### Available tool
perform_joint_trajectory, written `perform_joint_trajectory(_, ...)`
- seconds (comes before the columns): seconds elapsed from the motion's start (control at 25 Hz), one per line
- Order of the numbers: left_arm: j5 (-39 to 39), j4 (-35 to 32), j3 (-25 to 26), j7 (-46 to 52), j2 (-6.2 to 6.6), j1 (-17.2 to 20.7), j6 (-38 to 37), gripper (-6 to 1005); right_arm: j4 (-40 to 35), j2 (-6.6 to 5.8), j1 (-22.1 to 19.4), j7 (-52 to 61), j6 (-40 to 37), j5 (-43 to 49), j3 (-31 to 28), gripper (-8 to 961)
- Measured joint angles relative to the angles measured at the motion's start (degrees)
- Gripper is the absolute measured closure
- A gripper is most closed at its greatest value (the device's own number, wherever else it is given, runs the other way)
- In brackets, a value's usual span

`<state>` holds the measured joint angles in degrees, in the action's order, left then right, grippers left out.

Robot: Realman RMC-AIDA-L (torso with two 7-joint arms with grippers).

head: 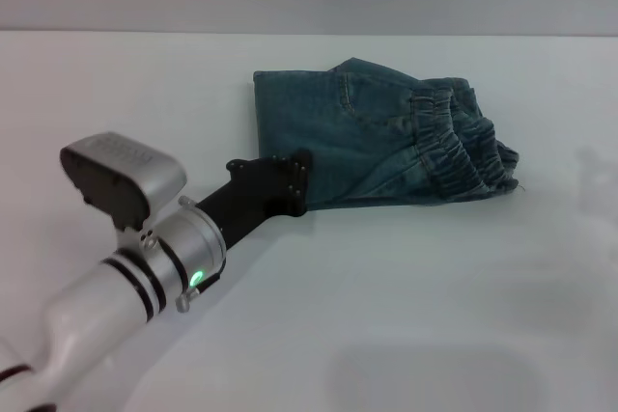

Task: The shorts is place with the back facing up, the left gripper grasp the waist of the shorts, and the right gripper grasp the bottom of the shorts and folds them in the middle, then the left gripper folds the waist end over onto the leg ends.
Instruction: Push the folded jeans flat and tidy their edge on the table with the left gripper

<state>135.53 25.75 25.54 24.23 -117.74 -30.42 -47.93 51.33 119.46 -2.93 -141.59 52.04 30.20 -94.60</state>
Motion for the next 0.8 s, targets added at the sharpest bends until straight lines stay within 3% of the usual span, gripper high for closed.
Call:
perform_joint_trajectory(0.2,0.4,1.8,-0.3,1.1,0.38,1.6,-0.8,960,0.0,-0.02,0.1,0.0,0.0,0.0,1.0,950)
perform_joint_trajectory(0.36,5.5,1.8,-0.1,7.7,0.35,2.6,0.6,956,0.0,-0.08,0.1,0.0,0.0,-0.6,1.6,950)
perform_joint_trajectory(0.8,6.5,-2.0,0.4,8.9,-0.44,-0.7,4.6,947,-0.2,-0.11,0.1,0.0,0.0,-1.2,2.3,949)
